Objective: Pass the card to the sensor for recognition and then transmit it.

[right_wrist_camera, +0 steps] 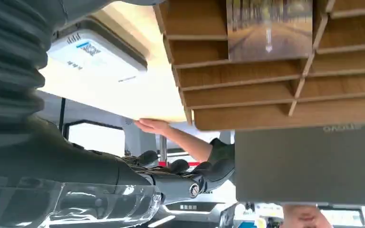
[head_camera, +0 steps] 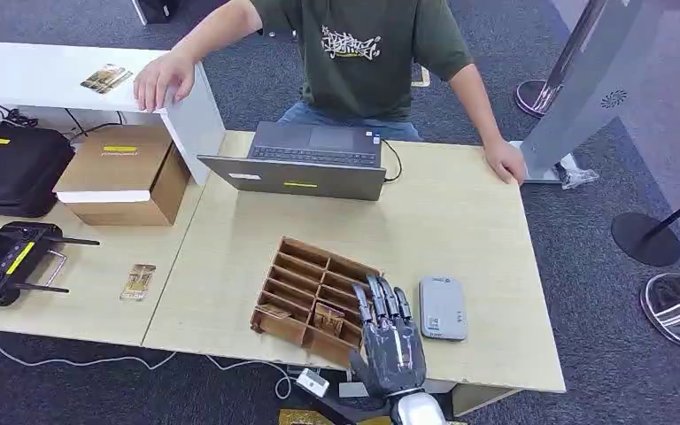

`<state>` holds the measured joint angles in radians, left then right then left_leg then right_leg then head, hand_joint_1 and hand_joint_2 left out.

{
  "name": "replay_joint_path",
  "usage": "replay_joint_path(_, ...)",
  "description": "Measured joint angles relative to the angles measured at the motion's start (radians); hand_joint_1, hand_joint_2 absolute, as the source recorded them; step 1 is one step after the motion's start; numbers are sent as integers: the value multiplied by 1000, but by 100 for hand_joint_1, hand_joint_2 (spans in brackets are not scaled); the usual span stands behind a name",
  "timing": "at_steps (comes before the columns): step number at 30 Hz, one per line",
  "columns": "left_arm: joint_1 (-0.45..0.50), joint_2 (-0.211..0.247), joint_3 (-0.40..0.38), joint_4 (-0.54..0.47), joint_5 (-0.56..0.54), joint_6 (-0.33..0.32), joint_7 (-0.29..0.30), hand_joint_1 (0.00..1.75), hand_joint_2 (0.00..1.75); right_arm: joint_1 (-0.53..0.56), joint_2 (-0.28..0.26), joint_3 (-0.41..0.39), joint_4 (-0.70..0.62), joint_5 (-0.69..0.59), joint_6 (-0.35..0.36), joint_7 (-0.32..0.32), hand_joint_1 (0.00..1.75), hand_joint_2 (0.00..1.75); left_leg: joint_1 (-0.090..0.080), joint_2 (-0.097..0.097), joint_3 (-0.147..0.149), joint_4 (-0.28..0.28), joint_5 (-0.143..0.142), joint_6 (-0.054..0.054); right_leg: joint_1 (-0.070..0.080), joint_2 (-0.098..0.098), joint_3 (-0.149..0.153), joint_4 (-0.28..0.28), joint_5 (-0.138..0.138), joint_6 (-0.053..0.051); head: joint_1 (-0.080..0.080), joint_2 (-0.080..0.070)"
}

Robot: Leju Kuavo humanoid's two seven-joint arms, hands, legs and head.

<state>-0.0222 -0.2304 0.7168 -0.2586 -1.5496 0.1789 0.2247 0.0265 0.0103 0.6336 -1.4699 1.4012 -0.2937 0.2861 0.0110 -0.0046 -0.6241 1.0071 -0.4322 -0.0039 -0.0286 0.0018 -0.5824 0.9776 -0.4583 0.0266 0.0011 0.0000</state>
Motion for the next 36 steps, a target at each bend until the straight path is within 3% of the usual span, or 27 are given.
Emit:
replay_joint_path(6, 0, 0, 0, 0, 0, 0, -3, 0, 0, 14, -2, -9, -54, 14, 0, -10, 0, 175, 0, 0, 0, 0, 0, 0, 0, 0, 0, 0, 0, 0, 0, 0)
replay_joint_path(15, 0, 2, -1, 0, 0, -2, 5, 0, 0, 21, -11, -1, -96, -117, 153, -82, 0, 175, 0, 0, 0, 0, 0, 0, 0, 0, 0, 0, 0, 0, 0, 0)
replay_joint_path(30, 2, 5, 18, 0, 7, 3, -7, 0, 0, -1, -34, 42, -78, -140, 126, -134, 0, 175, 0, 0, 0, 0, 0, 0, 0, 0, 0, 0, 0, 0, 0, 0)
replay_joint_path(36, 2, 7, 29, 0, 8, 3, -6, 0, 0, -29, -34, 66, -58, -156, 233, -136, 0, 175, 0, 0, 0, 0, 0, 0, 0, 0, 0, 0, 0, 0, 0, 0)
